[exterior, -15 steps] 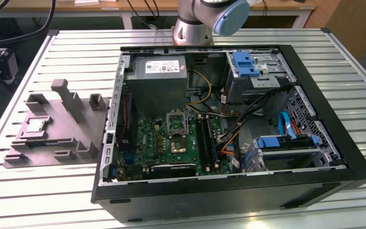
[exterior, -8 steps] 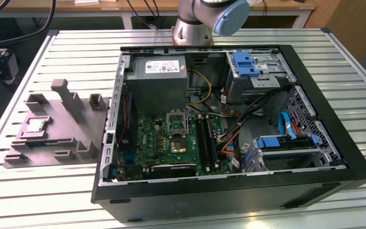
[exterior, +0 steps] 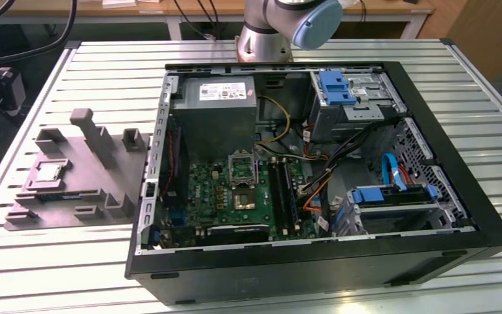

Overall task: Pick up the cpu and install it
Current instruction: 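Pick up the cpu and move it towards the insertion slot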

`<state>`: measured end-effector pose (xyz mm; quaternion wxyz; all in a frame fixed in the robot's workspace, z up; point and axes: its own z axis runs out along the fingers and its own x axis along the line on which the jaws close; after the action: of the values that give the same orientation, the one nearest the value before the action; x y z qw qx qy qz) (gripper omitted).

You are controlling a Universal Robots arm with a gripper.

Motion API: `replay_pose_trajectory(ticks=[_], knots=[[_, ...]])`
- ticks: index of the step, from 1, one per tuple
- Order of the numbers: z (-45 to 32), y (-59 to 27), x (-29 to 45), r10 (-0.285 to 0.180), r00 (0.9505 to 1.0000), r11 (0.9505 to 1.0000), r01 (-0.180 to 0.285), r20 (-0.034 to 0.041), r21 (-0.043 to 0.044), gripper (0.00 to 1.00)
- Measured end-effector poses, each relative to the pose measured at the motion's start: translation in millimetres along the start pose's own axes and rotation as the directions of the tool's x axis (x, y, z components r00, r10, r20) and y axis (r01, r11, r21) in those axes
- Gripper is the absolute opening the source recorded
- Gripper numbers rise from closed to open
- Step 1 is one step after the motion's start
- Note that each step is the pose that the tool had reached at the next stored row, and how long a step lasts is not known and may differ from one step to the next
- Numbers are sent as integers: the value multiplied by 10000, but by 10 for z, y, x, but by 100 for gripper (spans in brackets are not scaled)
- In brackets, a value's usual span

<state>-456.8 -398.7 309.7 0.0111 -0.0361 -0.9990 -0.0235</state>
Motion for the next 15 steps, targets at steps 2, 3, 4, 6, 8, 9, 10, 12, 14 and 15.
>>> replay_pose_trajectory(ticks=[2, 3, 4, 6, 8, 9, 10, 12, 14, 15], knots=[[7, -1, 0, 0, 10000, 10000, 0, -3, 2, 47], [10, -1, 0, 1, 10000, 10000, -1, -3, 2, 47], [14, -2, 1, -18, 10000, 10000, 18, -4, 3, 47], [22, -7, -1, -247, 9997, 9997, 247, -14, 8, 47], [27, -7, -1, -538, 9985, 9986, 538, -29, 15, 47], [31, -8, -1, -677, 9977, 9977, 677, -35, 17, 47], [35, -9, -1, -783, 9969, 9969, 783, -40, 19, 47], [44, -19, -2, -838, 9965, 9965, 838, -43, 21, 47], [58, -21, -2, -836, 9965, 9965, 836, -41, 20, 47], [60, -21, -2, -836, 9965, 9965, 836, -44, 22, 47]])
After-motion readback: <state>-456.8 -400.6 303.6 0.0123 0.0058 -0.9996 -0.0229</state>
